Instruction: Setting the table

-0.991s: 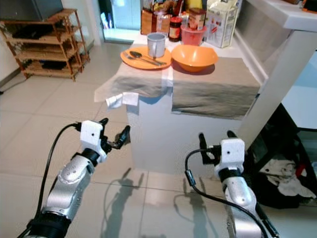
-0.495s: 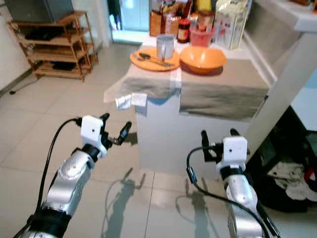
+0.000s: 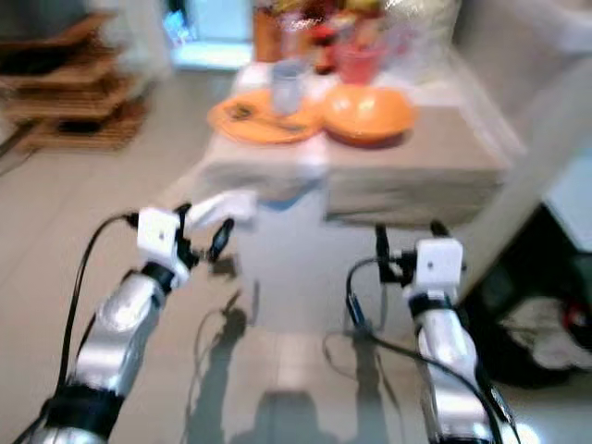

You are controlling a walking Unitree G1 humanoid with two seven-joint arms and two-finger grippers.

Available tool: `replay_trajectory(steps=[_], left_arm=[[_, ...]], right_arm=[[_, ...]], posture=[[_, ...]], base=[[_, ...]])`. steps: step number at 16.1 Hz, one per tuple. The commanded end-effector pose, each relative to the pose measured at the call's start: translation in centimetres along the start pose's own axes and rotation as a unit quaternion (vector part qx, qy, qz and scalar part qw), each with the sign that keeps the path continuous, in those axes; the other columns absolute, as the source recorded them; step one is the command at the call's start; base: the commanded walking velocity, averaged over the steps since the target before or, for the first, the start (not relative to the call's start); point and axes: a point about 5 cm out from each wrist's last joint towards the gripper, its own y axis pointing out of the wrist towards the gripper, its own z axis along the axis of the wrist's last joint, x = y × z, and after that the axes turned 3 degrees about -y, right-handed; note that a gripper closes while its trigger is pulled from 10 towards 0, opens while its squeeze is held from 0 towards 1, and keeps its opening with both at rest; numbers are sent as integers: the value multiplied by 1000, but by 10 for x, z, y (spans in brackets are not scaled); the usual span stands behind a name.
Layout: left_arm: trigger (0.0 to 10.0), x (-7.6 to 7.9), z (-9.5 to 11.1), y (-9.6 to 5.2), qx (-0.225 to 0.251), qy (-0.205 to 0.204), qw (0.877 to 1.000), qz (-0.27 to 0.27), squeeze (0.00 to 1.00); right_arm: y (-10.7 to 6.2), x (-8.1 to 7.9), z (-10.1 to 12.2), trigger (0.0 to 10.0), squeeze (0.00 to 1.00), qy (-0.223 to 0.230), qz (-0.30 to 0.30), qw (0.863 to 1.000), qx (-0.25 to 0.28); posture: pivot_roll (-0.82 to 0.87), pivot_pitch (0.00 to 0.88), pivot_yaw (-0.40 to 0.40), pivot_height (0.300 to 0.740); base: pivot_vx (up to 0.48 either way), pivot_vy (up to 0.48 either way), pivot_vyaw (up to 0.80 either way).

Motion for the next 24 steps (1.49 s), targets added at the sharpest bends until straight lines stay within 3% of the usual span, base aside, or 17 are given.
replay_trajectory(steps=[1,6,11,18,22,24], left_arm=[[10000,10,3,3,9,1,1000,-18,0],[10000,14,15,8,27,6,999,-28,0],[10000,20,16,9,25,13,998,-47,0],[10000,22,16,8,29,14,998,-53,0],[10000,22,15,9,22,15,998,-54,0],[10000,24,16,16,9,17,997,-71,0]], right_arm=[[-1,8,-2,10000,0,-4,-13,1000,-3],[11,9,26,10000,0,0,-16,999,46],[14,5,38,10000,0,4,-14,998,67],[20,3,72,10000,0,13,-3,993,121],[22,7,77,10000,0,9,-8,992,123],[23,14,68,10000,0,-6,-24,995,100]], posture=[[-13,0,8,740],[-14,0,12,740],[-15,0,16,740],[-21,0,24,740],[-21,0,25,740],[-21,0,30,740]], base=[[480,0,0],[480,0,0],[480,0,0],[0,0,0],[0,0,0],[0,0,0]])
